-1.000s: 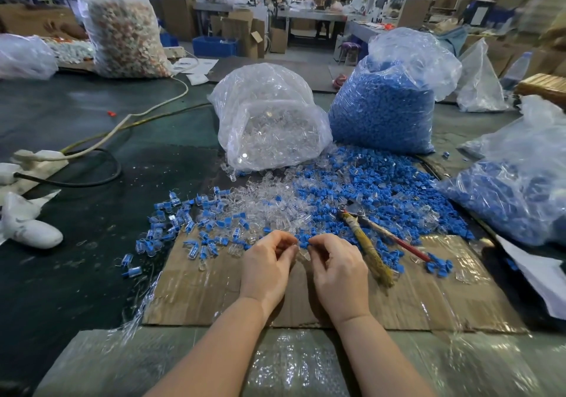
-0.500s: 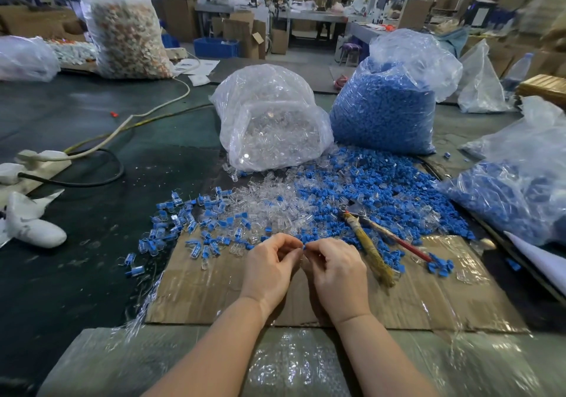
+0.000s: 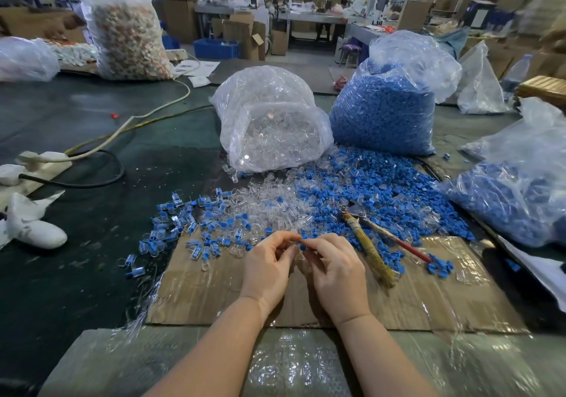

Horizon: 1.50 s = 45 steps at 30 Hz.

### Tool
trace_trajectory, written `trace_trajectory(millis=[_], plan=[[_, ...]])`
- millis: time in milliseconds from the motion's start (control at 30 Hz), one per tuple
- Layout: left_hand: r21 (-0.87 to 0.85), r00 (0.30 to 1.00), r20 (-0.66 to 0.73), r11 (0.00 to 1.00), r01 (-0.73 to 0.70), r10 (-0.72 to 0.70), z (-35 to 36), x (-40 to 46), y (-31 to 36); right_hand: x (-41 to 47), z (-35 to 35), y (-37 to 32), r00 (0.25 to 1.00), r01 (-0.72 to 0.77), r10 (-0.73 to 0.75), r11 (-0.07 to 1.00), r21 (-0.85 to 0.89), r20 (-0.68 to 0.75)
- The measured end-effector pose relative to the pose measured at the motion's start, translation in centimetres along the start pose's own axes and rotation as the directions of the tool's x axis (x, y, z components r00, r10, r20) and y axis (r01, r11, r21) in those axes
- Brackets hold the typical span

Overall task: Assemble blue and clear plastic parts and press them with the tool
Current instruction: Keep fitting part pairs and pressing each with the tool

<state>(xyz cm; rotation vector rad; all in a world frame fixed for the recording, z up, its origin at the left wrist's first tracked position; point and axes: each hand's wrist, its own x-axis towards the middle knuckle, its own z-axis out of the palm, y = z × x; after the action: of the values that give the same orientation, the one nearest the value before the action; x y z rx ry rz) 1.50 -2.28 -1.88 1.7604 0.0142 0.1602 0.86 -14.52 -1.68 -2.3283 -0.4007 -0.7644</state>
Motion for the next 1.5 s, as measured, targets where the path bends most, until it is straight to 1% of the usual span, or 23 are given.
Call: trace_trajectory(millis=[167,300,367,467,733,967,1233,1333,1400,1467,1500], plan=[[-0.007,1.0,0.004,1.0,0.015,-0.015,-0.1,-0.1,0.2,0.1,0.2,0.1,0.999,-0.032,0.032,0.999,-0.026,0.01],[0.032,1.0,-0.008,0.999,-0.01,0.011,-0.1,-0.1,0.3,-0.1,0.2,0.1,0.999,-0.042,0.042,0.998,-0.037,0.018],[0.02,1.0,-0.015,1.0,-0.01,0.011,-0.1,-0.1,0.3,-0.1,0.2,0.1,0.999,-0.041,0.042,0.999,-0.034,0.014],[-0.038,1.0,-0.021,0.999,0.013,-0.014,0.0,0.0,0.2,-0.1,0.3,0.2,0.999,-0.034,0.035,0.999,-0.031,0.011],[-0.072,0.999,-0.016,0.997,0.039,-0.04,0.0,0.2,-0.3,-0.1,0.1,0.1,1.0,-0.006,0.007,1.0,-0.014,0.024],[-0.082,0.998,-0.019,0.995,0.052,-0.053,0.0,0.1,-0.2,0.0,0.1,0.1,1.0,0.018,-0.017,1.0,-0.013,0.012],[-0.051,0.999,-0.02,0.998,0.038,-0.039,-0.1,0.0,0.0,0.0,0.1,0.1,0.999,0.028,-0.028,0.999,-0.026,0.016],[-0.029,0.999,-0.03,0.999,0.024,-0.025,-0.1,0.0,0.1,0.1,0.1,0.0,1.0,0.01,-0.01,0.999,-0.052,-0.006],[-0.02,0.999,-0.027,1.0,0.022,-0.023,-0.2,0.0,0.2,0.2,-0.1,0.0,0.999,-0.03,0.026,0.993,-0.118,-0.034],[0.01,0.999,-0.03,1.0,0.014,-0.013,-0.2,-0.1,0.2,0.4,-0.6,0.3,0.99,-0.123,0.106,0.971,-0.206,-0.09],[0.02,0.999,-0.035,1.0,0.009,-0.008,-0.3,-0.1,0.3,0.7,-0.9,0.5,0.979,-0.192,0.167,0.948,-0.255,-0.116]])
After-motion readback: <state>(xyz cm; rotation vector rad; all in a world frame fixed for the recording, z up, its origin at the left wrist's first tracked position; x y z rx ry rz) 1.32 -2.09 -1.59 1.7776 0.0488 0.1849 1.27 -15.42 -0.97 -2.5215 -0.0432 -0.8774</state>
